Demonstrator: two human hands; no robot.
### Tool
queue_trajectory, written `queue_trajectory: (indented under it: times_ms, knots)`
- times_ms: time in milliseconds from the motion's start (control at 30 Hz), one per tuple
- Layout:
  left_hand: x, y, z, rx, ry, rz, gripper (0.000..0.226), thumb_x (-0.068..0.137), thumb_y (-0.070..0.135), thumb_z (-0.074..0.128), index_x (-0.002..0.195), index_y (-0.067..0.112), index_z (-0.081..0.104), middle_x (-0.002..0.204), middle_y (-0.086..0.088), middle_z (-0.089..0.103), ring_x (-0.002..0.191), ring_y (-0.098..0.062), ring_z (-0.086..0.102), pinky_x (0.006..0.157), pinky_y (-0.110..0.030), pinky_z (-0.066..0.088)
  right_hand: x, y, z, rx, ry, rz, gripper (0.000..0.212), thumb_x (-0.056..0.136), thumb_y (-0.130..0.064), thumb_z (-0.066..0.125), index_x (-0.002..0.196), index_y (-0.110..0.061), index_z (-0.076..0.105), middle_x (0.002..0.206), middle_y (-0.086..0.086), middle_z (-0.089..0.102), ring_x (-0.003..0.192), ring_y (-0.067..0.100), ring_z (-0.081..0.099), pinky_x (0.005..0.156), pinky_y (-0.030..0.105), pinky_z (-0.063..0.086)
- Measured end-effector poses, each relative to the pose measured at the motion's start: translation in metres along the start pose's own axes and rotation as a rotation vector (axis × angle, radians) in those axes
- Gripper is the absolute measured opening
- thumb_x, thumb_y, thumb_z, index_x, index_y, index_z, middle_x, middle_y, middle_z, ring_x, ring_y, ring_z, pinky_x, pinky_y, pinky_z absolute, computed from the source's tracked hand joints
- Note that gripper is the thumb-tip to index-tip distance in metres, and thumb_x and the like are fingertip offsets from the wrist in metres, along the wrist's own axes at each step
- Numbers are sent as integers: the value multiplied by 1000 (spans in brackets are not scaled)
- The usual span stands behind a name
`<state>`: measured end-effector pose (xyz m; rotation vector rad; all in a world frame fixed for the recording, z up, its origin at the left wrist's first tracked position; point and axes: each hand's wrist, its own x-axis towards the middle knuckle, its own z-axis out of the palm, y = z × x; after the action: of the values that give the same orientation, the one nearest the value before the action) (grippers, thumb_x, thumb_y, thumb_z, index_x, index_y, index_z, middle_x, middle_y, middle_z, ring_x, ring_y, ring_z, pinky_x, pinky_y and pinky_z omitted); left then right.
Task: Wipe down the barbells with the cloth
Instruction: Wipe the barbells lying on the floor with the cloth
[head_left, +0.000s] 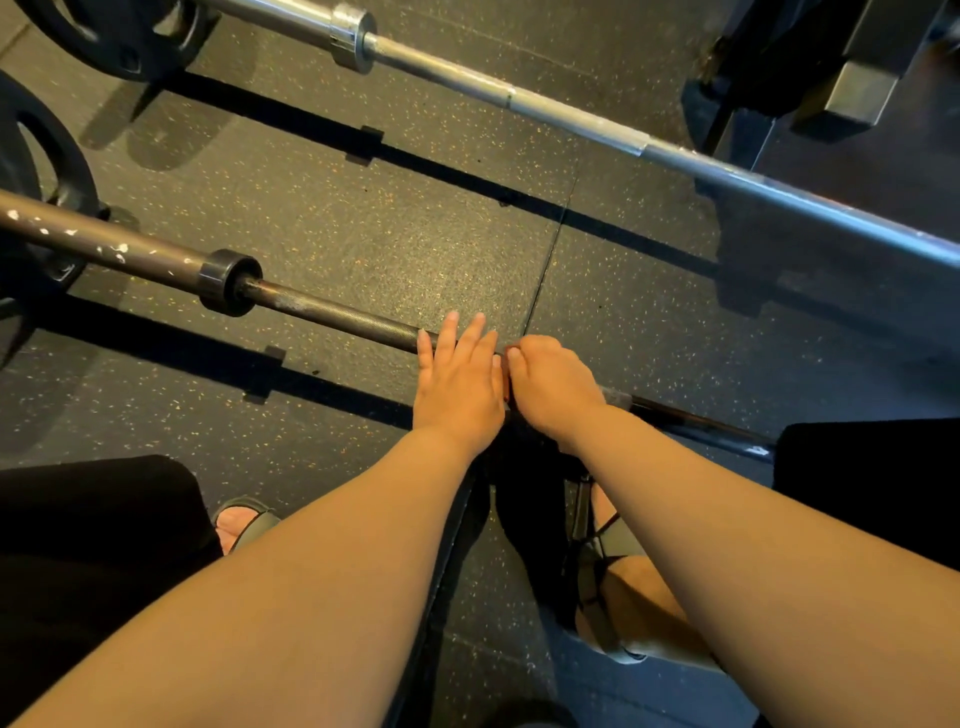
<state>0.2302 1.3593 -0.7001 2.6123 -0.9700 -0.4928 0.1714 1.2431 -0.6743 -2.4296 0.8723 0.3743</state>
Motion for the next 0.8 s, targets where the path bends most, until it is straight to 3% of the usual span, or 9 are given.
queue_trajectory:
  times_ms: [67,133,200,267,333,467,567,667,800]
  knots:
    - [0,-2,-2,17,-25,10,51,110,30,23,159,19,28,171,4,10,157,-22,-10,121,-48,-17,-6,0,1,7,35,-49,36,108,-36,33,113,-14,62,121,13,61,108,36,60,88,44,47]
    - [-2,-1,-3,31,-36,9,51,110,30,22,160,19,25,171,5,9,157,-22,-11,121,-48,-17,-16,13,3,-108,163,10,37,108,-35,32,109,-15,62,114,11,63,102,35,62,85,44,47]
    - [-3,2,-2,35,-34,2,51,110,30,21,160,19,24,171,4,8,157,-22,-11,121,-48,-17,-23,23,2,-266,210,108,35,106,-33,31,105,-15,61,110,10,64,101,35,64,93,47,46]
    - [-2,3,-1,39,-40,0,51,110,30,20,160,19,24,171,3,8,157,-23,-12,121,-49,-17,-17,25,-1,-330,145,202,33,105,-30,33,113,-14,61,116,9,64,110,34,62,105,50,40]
    - [-2,4,0,50,-40,4,51,110,30,21,160,19,24,171,3,8,157,-23,-12,121,-49,-17,-7,15,-6,-250,43,256,35,105,-29,36,123,-11,60,125,13,61,116,37,58,101,47,41]
    - [0,1,-1,30,-48,10,52,110,29,21,161,17,23,171,2,9,157,-22,-12,121,-48,-18,1,-14,-12,-93,-122,42,38,109,-33,30,123,-9,56,132,17,55,122,41,54,98,47,43]
    - [-1,-2,-5,32,-62,17,52,110,29,20,161,17,21,171,3,8,157,-21,-13,120,-48,-19,6,4,-14,-38,-168,63,41,109,-39,24,121,-14,54,132,14,56,121,39,54,98,48,42]
    - [-3,2,-7,33,-63,5,53,110,29,19,162,17,18,171,3,6,156,-22,-15,120,-48,-20,7,27,-21,-193,-203,170,31,104,-31,35,121,-13,54,129,14,58,117,39,57,89,47,40]
    - [-1,5,-2,48,-54,-14,53,110,30,19,162,17,18,171,2,6,156,-22,-15,120,-48,-20,4,3,-16,-316,-155,182,39,105,-32,38,134,-9,51,135,17,55,125,41,55,100,46,42]
